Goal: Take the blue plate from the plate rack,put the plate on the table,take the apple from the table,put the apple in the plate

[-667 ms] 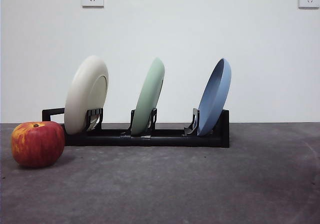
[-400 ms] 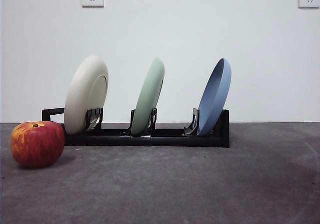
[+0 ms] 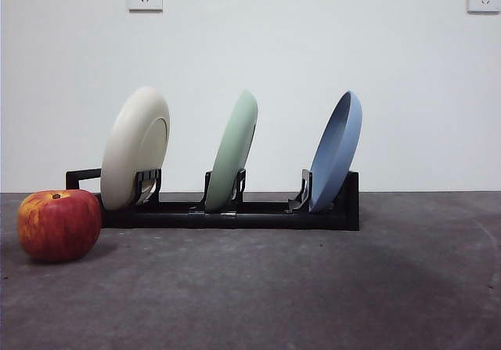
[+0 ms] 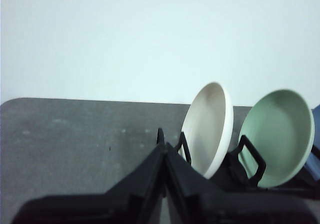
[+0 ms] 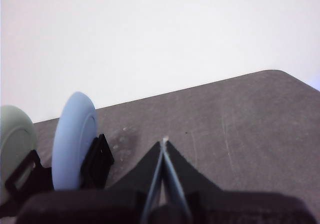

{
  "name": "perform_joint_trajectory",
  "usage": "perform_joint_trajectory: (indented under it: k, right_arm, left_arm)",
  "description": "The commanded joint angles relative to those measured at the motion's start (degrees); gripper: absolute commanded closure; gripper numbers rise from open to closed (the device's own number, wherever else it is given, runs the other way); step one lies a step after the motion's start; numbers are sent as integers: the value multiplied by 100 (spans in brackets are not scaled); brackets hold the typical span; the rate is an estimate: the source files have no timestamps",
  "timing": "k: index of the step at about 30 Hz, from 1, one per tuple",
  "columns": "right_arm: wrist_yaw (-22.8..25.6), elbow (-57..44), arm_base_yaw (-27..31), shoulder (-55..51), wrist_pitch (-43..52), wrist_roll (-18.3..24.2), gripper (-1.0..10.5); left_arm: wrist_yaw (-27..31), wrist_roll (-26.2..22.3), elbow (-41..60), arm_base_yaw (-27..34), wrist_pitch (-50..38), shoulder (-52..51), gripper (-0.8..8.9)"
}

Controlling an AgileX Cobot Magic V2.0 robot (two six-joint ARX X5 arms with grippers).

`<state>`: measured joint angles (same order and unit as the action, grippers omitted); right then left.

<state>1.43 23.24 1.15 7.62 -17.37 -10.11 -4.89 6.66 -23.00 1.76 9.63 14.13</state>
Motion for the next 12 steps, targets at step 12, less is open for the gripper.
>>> perform_joint_trajectory:
  k: [12]
  right_arm:
    - [-15,2627,4,1934,-2328,-26,946]
  left_arm:
    - [-7,-20,-2234,11,417,2074,821]
